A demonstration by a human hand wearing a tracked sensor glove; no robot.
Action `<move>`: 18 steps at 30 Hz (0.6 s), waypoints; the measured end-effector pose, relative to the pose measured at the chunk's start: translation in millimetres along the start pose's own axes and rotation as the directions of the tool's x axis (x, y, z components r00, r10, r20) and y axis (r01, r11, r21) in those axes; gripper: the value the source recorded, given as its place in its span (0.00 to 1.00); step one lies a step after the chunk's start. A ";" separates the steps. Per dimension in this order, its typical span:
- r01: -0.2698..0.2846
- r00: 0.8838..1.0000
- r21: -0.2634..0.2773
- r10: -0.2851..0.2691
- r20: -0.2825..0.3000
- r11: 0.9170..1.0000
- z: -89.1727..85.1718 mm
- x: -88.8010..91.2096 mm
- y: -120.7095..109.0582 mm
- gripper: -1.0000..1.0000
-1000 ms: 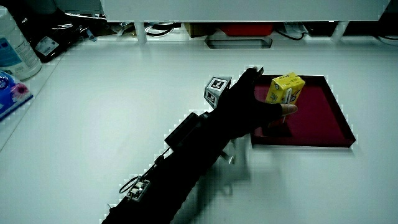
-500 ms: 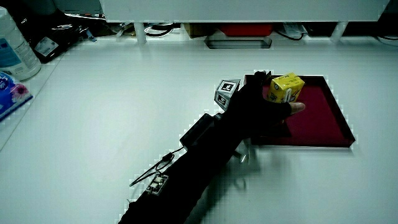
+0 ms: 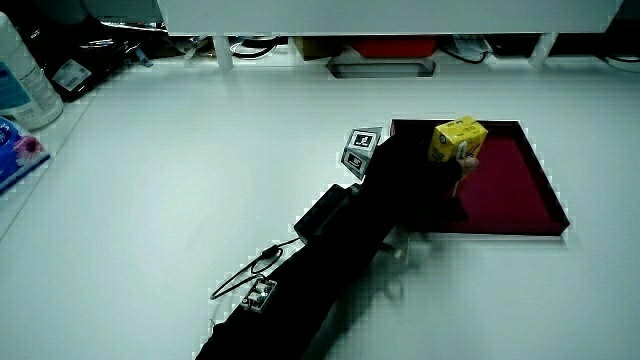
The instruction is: Pick ice redtea
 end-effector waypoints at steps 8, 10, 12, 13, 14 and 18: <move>0.020 1.000 0.030 -0.021 0.016 0.999 0.8 -2.6 -1.3 1.00; 0.023 1.000 0.035 -0.023 0.015 0.999 0.7 -2.4 -2.3 1.00; 0.012 1.000 0.032 -0.013 0.026 0.999 0.8 0.0 -3.8 1.00; 0.027 0.999 0.041 -0.028 0.026 0.999 1.5 1.0 -4.5 1.00; 0.033 0.999 0.044 -0.034 0.027 0.998 2.4 2.9 -5.2 1.00; 0.066 0.997 0.044 -0.068 0.037 0.997 7.0 18.5 -7.5 1.00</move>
